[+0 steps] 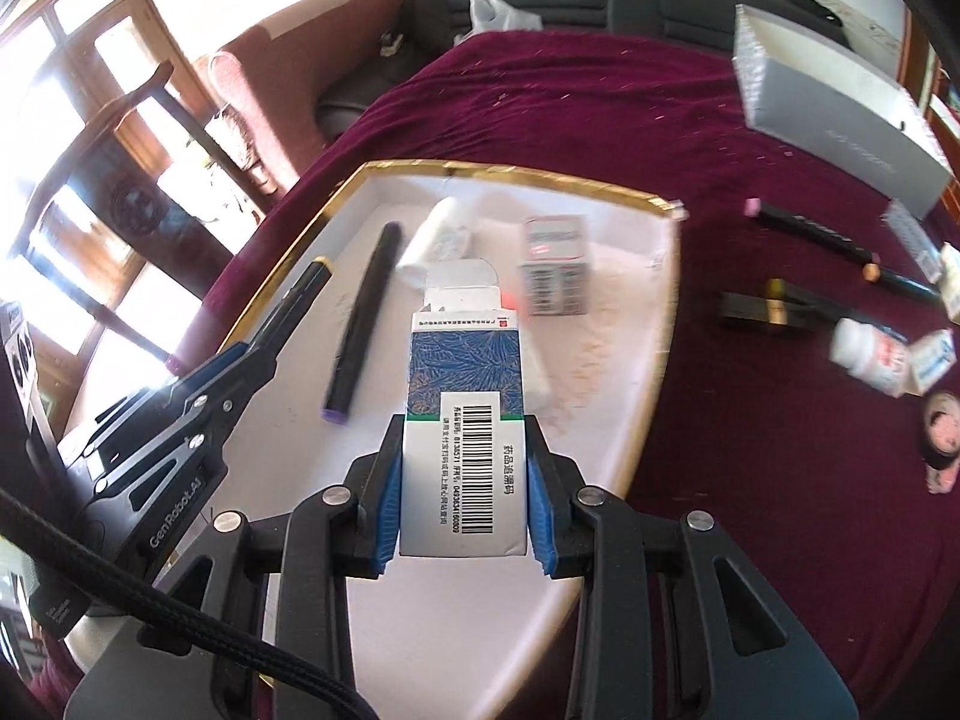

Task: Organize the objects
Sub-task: 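Carry the marker and the blue barcode box over the white tray with both tools, then open both tools to drop the marker and blue box into the tray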

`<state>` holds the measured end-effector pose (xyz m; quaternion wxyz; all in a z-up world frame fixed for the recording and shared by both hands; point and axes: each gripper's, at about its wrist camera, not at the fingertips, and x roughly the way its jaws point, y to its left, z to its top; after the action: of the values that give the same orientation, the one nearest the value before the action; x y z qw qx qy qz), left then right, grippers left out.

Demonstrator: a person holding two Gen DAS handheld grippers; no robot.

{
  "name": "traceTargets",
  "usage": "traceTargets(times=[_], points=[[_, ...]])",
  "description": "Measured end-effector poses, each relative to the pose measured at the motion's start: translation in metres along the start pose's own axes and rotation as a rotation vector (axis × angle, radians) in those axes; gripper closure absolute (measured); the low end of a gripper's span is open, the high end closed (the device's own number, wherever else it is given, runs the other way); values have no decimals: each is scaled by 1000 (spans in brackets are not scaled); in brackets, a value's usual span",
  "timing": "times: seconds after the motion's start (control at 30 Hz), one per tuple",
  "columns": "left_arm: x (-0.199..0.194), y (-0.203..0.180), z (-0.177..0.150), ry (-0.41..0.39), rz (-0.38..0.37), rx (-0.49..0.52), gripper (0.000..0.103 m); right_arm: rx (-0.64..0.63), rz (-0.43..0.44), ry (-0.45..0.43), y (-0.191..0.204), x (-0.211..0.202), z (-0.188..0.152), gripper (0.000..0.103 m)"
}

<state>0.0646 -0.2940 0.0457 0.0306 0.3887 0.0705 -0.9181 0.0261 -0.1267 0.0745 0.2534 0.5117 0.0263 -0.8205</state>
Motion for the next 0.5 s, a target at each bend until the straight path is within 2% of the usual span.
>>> traceTargets(times=[0.27,0.37,0.5], points=[[19,7,6,78,0,-3,91,-10,5,47,16,30,5,71],[27,12,6,125,-20,-16,91,-6,1,57,15,37,8,71],[30,13,6,146,-13,-21,91,5,-5,72,11,47,9,71]])
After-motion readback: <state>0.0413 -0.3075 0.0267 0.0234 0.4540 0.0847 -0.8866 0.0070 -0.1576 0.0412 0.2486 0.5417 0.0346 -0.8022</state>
